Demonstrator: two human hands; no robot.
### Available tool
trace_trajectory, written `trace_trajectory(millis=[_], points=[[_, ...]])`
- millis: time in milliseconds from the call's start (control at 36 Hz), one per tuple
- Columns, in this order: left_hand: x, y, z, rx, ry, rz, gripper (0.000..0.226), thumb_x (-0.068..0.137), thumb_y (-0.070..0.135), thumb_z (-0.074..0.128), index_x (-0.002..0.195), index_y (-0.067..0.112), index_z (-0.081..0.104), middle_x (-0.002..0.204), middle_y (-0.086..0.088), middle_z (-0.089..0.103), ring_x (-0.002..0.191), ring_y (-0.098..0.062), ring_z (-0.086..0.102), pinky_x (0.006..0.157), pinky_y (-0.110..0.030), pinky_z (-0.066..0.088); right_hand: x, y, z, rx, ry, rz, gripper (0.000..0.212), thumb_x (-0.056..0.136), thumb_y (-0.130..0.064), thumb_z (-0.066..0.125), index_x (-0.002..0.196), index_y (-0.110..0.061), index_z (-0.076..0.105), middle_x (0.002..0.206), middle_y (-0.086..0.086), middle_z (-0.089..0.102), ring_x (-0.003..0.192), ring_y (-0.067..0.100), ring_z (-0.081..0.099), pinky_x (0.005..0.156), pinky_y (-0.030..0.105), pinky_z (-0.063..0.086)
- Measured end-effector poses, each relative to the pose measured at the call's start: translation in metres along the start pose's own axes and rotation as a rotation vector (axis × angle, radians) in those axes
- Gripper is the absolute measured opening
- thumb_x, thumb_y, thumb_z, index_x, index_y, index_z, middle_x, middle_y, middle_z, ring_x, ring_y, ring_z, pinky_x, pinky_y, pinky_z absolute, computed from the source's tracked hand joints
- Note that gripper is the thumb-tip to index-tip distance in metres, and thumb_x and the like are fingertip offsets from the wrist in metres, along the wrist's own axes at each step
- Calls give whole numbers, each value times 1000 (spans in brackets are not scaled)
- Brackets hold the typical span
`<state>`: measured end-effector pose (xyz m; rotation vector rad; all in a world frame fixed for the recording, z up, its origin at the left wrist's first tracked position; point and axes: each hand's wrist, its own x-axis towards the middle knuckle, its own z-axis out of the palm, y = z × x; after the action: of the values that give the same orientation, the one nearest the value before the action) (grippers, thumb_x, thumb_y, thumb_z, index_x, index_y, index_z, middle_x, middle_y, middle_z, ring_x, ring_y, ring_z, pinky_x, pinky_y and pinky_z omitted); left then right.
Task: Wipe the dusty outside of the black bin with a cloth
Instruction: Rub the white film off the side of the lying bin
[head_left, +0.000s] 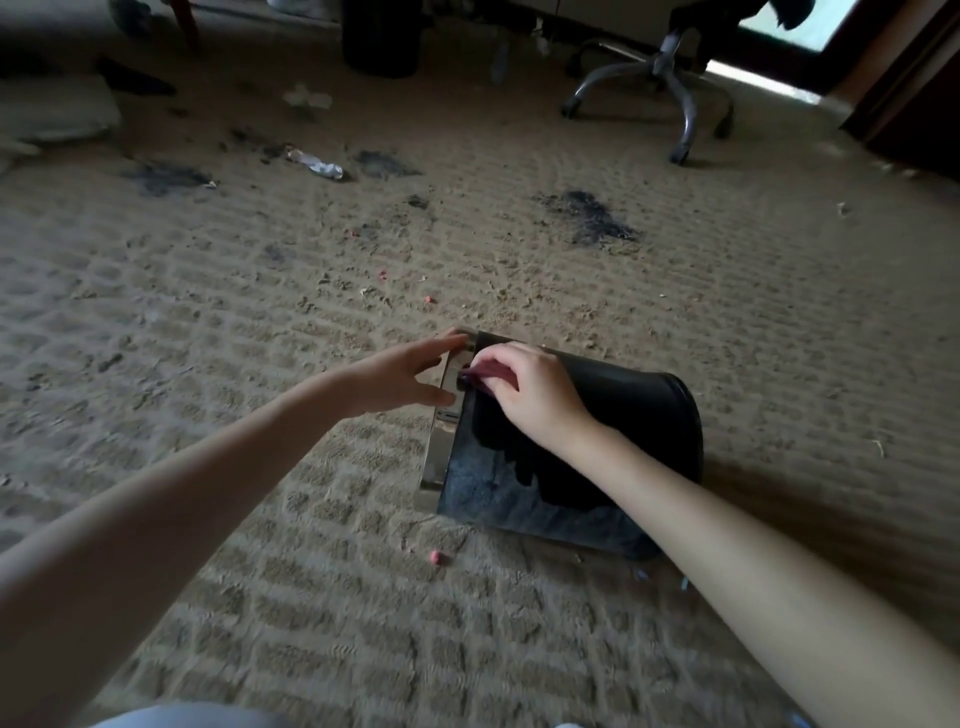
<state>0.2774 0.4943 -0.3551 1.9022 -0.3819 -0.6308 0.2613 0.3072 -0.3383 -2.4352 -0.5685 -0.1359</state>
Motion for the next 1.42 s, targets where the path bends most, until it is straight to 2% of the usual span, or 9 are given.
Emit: trace_trajectory(millis=[250, 333, 417, 583, 833, 972, 1139, 1250, 1417], points=[[-3, 0, 1, 112, 111, -82, 76, 86, 17, 62, 143, 42, 19, 155, 9, -13, 143, -18, -2, 112, -42, 19, -24, -6, -11, 26, -132, -8, 18, 85, -4, 63, 99, -10, 71, 99, 3, 69, 94, 15, 58, 84, 21, 42], [0, 0, 6, 126, 268, -84, 72, 86, 25, 63, 145, 34, 24, 157, 4, 3, 142, -22, 16, 112, -42, 26, -35, -1, -28, 127, -160, 110, 16, 86, -7, 64, 98, -12, 72, 95, -2, 69, 86, 3, 60, 79, 12, 44], [-1, 1, 12, 130, 385, -87, 55, 86, 25, 63, 136, 16, 44, 140, -3, 45, 121, -21, 50, 98, -30, 42, -45, 17, -60, 309, 41, 286, 15, 84, -4, 65, 93, -16, 69, 87, -9, 67, 78, -9, 59, 74, 6, 42], [-9, 1, 17, 253, 316, -130, 23, 86, 23, 64, 85, 1, 69, 85, -16, 68, 80, -27, 64, 78, -36, 51, -81, 69, -114, 597, 289, 657, 19, 88, -5, 61, 101, -19, 63, 103, 6, 67, 96, 18, 61, 86, 27, 45], [-15, 3, 27, -44, 278, -221, 19, 89, 11, 59, 73, 1, 57, 65, -4, 51, 66, -15, 51, 65, -24, 44, -113, 81, -109, 828, 323, 929, 26, 91, -7, 54, 116, -14, 58, 105, 8, 65, 95, 23, 60, 75, 32, 47], [-16, 4, 35, -172, 305, -223, 33, 92, 8, 53, 62, 10, 40, 60, -2, 35, 57, -12, 38, 62, -23, 42, -105, 83, -109, 806, 351, 976, 27, 92, -8, 55, 118, -13, 58, 107, 8, 65, 96, 24, 61, 73, 33, 48], [-19, 4, 37, -252, 255, -217, 21, 92, 14, 54, 80, -3, 56, 77, -15, 50, 75, -24, 52, 81, -41, 50, -94, 90, -116, 740, 365, 982, 26, 93, -8, 54, 118, -10, 59, 101, 5, 65, 99, 23, 59, 75, 29, 46], [-18, 4, 37, -275, 281, -212, 28, 92, 13, 53, 66, 5, 48, 64, -8, 44, 64, -21, 46, 73, -38, 47, -85, 95, -122, 655, 298, 1001, 24, 93, -9, 54, 117, -9, 60, 110, 11, 63, 103, 25, 57, 86, 34, 44], [-9, 7, 35, 86, 435, -202, 35, 92, 24, 54, 82, -8, 60, 71, -11, 61, 71, -25, 60, 68, -36, 52, -56, 84, -134, -29, 250, 868, 18, 94, -23, 52, 104, -11, 60, 95, 7, 63, 80, 20, 56, 66, 29, 44]])
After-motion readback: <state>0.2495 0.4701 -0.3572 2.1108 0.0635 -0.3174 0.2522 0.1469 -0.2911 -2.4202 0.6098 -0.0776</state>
